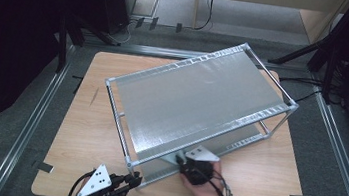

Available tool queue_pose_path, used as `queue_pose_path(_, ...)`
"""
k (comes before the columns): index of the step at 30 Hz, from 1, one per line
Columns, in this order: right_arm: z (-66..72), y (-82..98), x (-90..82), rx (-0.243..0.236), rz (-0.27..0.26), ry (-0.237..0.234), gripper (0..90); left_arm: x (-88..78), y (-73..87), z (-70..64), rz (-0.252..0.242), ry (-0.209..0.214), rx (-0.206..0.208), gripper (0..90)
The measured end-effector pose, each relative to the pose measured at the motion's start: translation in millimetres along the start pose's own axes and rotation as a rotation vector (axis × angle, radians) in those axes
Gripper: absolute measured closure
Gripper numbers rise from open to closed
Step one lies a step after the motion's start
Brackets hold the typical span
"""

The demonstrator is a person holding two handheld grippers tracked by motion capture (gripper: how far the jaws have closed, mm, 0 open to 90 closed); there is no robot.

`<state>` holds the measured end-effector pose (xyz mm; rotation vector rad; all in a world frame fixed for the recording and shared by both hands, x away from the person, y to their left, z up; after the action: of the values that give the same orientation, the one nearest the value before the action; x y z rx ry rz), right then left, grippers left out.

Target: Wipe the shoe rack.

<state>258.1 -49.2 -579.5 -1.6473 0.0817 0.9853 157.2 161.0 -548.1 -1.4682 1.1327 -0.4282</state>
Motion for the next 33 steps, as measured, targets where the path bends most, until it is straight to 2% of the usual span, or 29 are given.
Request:
queue_pose_path(3, 35.3, 1.3, -1.1, -0.085, -0.005, -0.095, 73.7, 0.0, 0.0, 0.1, 0.001, 0.001, 0.000, 78.3)
queue_pose_path(4, 41.9, 1.8, -1.4, -0.118, -0.016, -0.095, 74.1, -0.1, -0.1, 0.2, 0.001, 0.002, 0.001, 78.3)
queue_pose_path(6, 43.1, 1.8, -1.3, -0.147, -0.021, -0.083, 75.6, -0.1, -0.1, 0.2, 0.002, 0.002, 0.001, 78.3)
queue_pose_path(7, 38.3, 1.1, -1.1, -0.129, -0.018, -0.088, 75.8, -0.2, -0.1, 0.2, 0.002, 0.002, 0.000, 78.3)
queue_pose_path(9, 21.0, -0.3, -0.5, -0.087, -0.007, -0.068, 75.8, -0.2, -0.1, 0.2, 0.003, 0.002, 0.000, 78.3)
queue_pose_path(11, -5.5, -2.6, 0.3, -0.072, -0.008, 0.003, 75.6, -0.2, -0.1, 0.3, 0.003, 0.003, 0.001, 78.3)
queue_pose_path(12, -21.4, -3.2, -0.2, -0.046, -0.001, 0.038, 75.6, -0.3, -0.1, 0.4, 0.003, 0.004, 0.001, 78.3)
queue_pose_path(14, -56.3, -3.1, -2.9, 0.035, 0.008, 0.097, 75.6, -0.2, 0.0, 0.5, 0.003, 0.005, 0.001, 78.3)
queue_pose_path(18, -124.5, 2.4, -14.2, 0.156, -0.002, 0.252, 75.7, -0.2, 0.0, 0.6, 0.003, 0.005, 0.003, 78.3)
queue_pose_path(21, -166.1, 7.9, -26.7, 0.245, -0.017, 0.338, 75.7, -0.1, 0.1, 0.6, 0.004, 0.004, 0.004, 78.4)
queue_pose_path(24, -200.9, 14.6, -41.9, 0.318, -0.030, 0.443, 75.3, -0.1, 0.2, 0.6, 0.003, 0.004, 0.005, 78.4)
queue_pose_path(25, -211.2, 17.7, -46.5, 0.343, -0.027, 0.480, 74.9, -0.1, 0.2, 0.7, 0.003, 0.005, 0.006, 78.4)
queue_pose_path(27, -228.2, 24.4, -54.7, 0.357, -0.004, 0.562, 74.2, -0.1, 0.2, 0.9, 0.002, 0.003, 0.006, 78.4)
queue_pose_path(28, -234.7, 27.5, -57.9, 0.374, 0.007, 0.588, 74.2, -0.1, 0.2, 1.1, 0.002, 0.004, 0.005, 78.4)
queue_pose_path(30, -241.6, 32.7, -61.6, 0.413, 0.022, 0.612, 74.5, -0.1, 0.2, 1.5, 0.002, 0.004, 0.003, 78.4)
queue_pose_path(33, -233.7, 34.4, -56.6, 0.430, 0.030, 0.581, 75.0, -0.1, 0.1, 1.6, 0.002, 0.003, 0.001, 78.3)
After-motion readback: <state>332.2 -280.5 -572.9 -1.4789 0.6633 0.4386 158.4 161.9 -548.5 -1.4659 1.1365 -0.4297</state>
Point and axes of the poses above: each handheld gripper's, and its own axes: x roughly forward along the jaws, y roughly out of its underside, z roughly to its left, the point moved 4 cm from there along x, roughly forward along the jaws, and after that the axes turned 11 degrees about y, right-handed, at the moved point
